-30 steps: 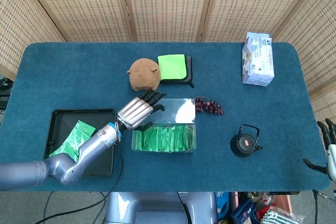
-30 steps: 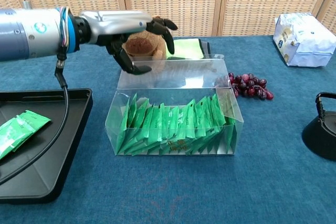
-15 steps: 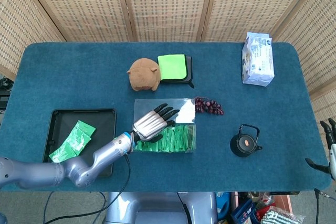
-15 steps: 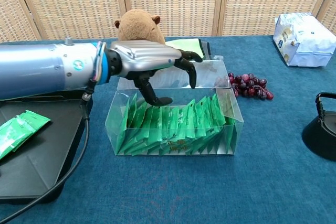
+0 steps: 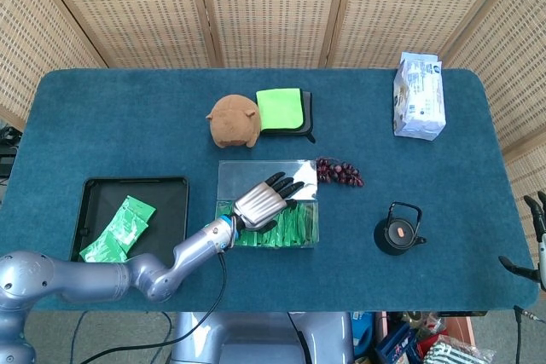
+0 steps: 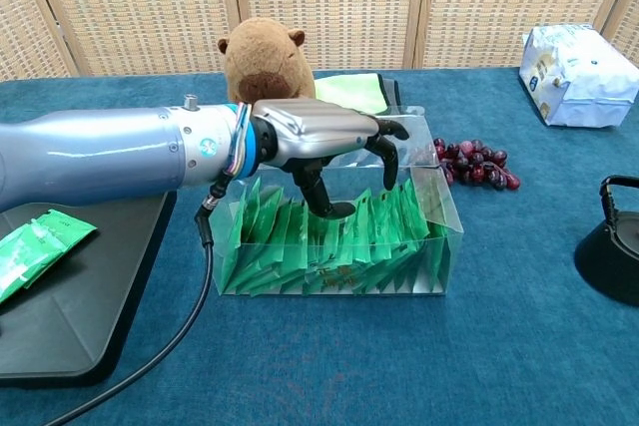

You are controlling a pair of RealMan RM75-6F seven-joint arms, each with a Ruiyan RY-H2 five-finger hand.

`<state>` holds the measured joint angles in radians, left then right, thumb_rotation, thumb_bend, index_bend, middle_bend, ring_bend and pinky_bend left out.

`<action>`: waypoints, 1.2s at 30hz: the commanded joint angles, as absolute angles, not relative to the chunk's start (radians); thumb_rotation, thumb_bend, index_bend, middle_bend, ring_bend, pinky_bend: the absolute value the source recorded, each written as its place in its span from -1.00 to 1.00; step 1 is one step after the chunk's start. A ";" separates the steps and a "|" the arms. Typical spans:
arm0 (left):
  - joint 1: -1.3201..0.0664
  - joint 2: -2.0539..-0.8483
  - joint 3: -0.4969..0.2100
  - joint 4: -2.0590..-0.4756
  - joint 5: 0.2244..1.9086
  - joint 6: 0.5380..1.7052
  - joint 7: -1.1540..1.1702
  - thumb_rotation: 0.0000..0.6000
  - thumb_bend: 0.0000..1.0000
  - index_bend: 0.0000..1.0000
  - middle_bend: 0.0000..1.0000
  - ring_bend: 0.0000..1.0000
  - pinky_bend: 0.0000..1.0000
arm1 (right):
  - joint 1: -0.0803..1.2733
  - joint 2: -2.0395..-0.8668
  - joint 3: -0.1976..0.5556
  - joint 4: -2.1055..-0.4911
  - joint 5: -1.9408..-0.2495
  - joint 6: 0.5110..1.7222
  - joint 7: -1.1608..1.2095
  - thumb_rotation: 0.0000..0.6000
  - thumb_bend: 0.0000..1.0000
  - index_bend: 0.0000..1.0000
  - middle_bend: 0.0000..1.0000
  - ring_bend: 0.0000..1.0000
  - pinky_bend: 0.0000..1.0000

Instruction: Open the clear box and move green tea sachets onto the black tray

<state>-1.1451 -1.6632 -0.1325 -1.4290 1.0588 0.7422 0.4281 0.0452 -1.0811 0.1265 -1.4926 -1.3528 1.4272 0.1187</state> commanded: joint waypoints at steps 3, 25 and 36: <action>-1.154 -1.674 -0.130 -1.416 1.047 0.731 0.444 1.00 -0.17 -0.31 -1.00 -1.00 -1.00 | 0.046 -1.081 0.128 -1.490 -1.349 1.424 0.122 1.00 -1.00 -1.00 -1.00 -1.00 -1.00; -1.141 -1.676 -0.110 -1.404 1.042 0.737 0.458 1.00 -0.17 -0.08 -1.00 -1.00 -1.00 | 0.048 -1.081 0.129 -1.487 -1.344 1.414 0.129 1.00 -1.00 -1.00 -1.00 -1.00 -1.00; -1.134 -1.671 -0.104 -1.404 1.040 0.735 0.458 1.00 -0.17 -0.03 -1.00 -1.00 -1.00 | 0.049 -1.080 0.129 -1.485 -1.345 1.412 0.133 1.00 -1.00 -1.00 -1.00 -1.00 -1.00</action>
